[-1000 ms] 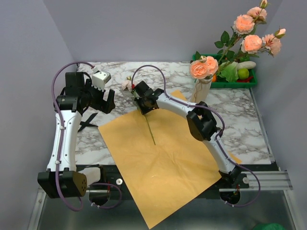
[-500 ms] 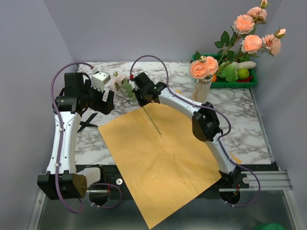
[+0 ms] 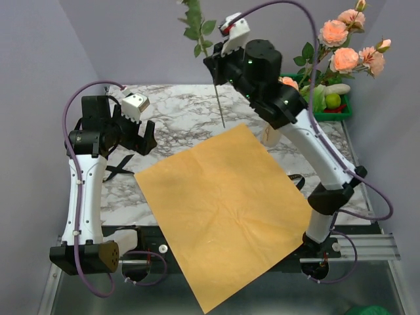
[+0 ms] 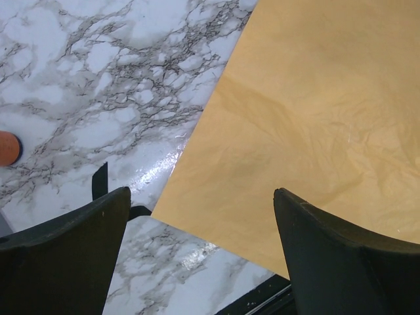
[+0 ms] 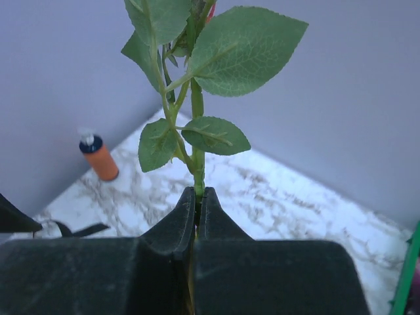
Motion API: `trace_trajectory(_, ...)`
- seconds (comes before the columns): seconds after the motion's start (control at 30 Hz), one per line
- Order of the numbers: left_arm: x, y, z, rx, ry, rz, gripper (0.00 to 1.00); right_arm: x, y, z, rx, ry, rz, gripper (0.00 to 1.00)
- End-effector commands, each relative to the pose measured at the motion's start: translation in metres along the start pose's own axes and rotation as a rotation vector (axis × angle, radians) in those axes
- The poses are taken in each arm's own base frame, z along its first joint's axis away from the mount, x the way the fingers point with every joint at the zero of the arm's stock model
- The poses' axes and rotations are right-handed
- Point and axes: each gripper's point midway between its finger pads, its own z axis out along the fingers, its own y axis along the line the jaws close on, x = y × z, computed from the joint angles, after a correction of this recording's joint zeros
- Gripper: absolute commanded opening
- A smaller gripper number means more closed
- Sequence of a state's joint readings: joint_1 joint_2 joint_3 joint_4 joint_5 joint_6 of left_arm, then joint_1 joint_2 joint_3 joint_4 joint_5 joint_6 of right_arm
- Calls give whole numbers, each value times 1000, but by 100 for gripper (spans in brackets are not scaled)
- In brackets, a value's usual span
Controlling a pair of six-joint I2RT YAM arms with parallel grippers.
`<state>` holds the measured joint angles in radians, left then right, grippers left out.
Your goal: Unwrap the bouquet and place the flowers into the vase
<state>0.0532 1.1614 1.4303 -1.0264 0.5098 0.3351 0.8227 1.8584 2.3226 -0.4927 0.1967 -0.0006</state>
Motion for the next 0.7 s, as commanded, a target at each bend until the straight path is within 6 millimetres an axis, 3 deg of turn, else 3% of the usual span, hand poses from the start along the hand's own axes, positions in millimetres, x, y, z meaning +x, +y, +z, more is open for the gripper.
trace_trajectory(0.0, -3, -3, -2, 15, -10, -16, 99, -85, -33, -62, 101, -216, -81, 1)
trace_trajectory(0.03, -2, 0, 1, 12, -6, -17, 99, -83, -35, -68, 103, -221, -110, 1)
trace_trajectory(0.07, 1, 1, 4, 10, 2, -23, 99, -107, -38, -86, 104, -302, -106, 1)
trace_trajectory(0.1, 4, 2, 7, 11, 12, -29, 99, -134, -46, -121, 113, -383, -103, 1)
trace_trajectory(0.13, 6, 4, 10, 11, 21, -33, 99, -128, -49, -128, 121, -385, -143, 1)
trace_trajectory(0.2, 8, 5, 13, 12, 24, -42, 99, -147, -59, -154, 156, -470, -151, 1)
trace_trajectory(0.23, 7, 5, 14, 16, 21, -42, 99, -163, -69, -183, 191, -519, -170, 1)
trace_trajectory(0.43, 2, 6, 14, 21, 8, -31, 99, -145, -118, -225, 368, -529, -200, 1)
trace_trajectory(0.47, 2, 4, 14, 28, 9, -32, 99, -147, -124, -239, 382, -545, -195, 1)
trace_trajectory(0.53, 1, 4, 14, 36, 12, -27, 99, -128, -136, -238, 415, -506, -209, 1)
trace_trajectory(0.57, 0, 2, 14, 45, 6, -22, 99, -138, -140, -251, 434, -570, -198, 1)
trace_trajectory(0.6, -2, 2, 14, 50, 3, -18, 99, -123, -143, -243, 441, -549, -209, 1)
trace_trajectory(0.67, -3, 1, 15, 64, 3, -17, 99, -124, -152, -248, 485, -609, -227, 1)
